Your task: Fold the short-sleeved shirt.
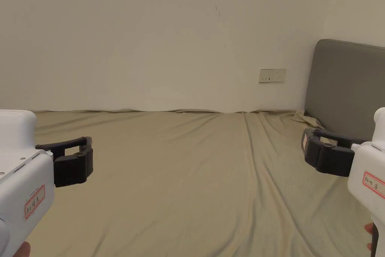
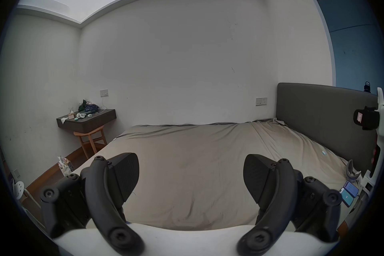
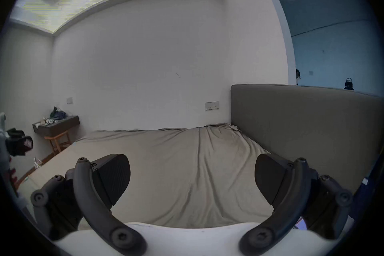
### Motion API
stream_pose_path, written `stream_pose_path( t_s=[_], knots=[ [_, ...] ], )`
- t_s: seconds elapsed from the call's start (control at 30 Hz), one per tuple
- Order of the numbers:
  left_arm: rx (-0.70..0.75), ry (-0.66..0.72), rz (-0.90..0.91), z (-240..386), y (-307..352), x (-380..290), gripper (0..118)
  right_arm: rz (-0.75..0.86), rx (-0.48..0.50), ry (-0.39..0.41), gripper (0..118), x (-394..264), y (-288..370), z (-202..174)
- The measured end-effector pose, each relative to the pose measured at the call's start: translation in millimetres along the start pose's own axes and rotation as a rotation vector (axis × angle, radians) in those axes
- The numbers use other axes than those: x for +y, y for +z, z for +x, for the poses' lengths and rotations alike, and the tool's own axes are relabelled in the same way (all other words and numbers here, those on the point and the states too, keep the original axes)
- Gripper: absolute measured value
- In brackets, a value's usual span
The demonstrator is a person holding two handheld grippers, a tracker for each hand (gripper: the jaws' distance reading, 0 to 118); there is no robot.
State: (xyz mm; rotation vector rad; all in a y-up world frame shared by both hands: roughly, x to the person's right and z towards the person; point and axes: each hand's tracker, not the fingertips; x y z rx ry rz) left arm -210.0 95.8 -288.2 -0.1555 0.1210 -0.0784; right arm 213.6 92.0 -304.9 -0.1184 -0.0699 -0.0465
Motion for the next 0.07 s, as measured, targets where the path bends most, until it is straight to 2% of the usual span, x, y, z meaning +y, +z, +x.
stream_pose_path(
  t_s=[0.07],
  knots=[
    [0.002,0.007,0.003,-1.0,0.3,0.6,110,-0.005,-0.005,0.01,118,-1.4,0.4,-0.5]
  ],
)
